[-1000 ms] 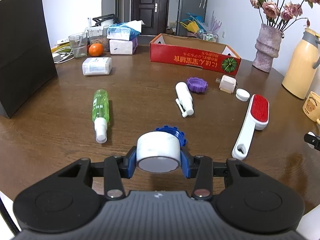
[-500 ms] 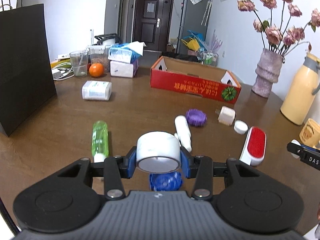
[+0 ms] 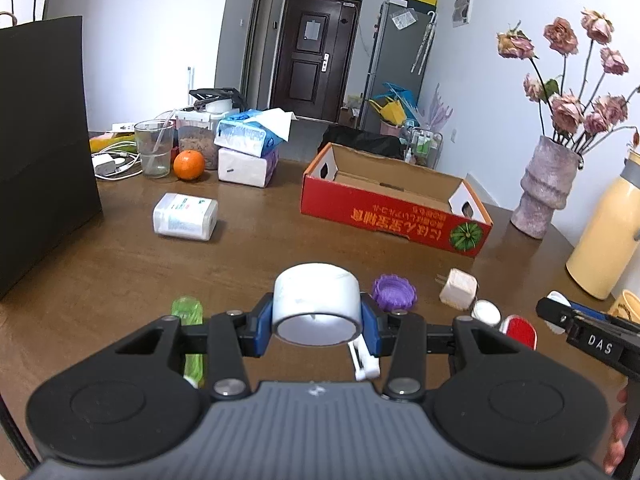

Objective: Organize rigid objects
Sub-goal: 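Carry the tape roll in the left tool and cap in the right tool over the cardboard box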

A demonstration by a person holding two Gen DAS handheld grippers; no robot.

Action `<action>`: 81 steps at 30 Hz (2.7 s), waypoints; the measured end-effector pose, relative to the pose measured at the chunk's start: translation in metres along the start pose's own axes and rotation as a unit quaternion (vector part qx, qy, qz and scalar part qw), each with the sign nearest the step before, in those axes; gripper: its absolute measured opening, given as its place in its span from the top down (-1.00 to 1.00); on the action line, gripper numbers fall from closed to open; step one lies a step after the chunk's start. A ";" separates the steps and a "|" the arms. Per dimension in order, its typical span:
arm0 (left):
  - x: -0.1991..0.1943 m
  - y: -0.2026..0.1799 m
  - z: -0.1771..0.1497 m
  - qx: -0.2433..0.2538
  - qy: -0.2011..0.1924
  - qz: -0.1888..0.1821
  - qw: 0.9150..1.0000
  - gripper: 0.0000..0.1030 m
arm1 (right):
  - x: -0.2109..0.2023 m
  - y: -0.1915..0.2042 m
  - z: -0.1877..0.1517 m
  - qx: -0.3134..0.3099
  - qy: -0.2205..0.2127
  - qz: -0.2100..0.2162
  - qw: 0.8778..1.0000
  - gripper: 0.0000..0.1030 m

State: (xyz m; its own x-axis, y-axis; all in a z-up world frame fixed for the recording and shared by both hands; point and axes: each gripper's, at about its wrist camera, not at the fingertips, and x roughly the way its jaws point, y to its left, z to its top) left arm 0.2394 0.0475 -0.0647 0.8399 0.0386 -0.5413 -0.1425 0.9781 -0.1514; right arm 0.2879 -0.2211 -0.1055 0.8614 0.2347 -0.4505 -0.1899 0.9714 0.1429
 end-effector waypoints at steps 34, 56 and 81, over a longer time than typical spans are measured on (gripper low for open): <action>0.137 -0.031 0.098 -0.003 -0.024 0.019 1.000 0.15 | 0.126 0.014 0.089 0.018 -0.034 0.013 0.999 0.25; 0.213 -0.045 0.149 0.016 -0.038 0.028 0.999 0.15 | 0.198 0.003 0.135 -0.009 -0.027 0.018 0.999 0.25; 0.315 -0.080 0.167 0.083 -0.022 0.006 0.996 0.15 | 0.287 -0.010 0.150 -0.024 0.034 -0.003 0.999 0.25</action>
State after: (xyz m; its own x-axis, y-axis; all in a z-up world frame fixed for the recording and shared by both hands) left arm 0.6030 0.0158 -0.0845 0.8611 0.0563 -0.5052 -0.0675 0.9977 -0.0039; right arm 0.6078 -0.1693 -0.1045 0.8289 0.2301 -0.5099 -0.2095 0.9728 0.0984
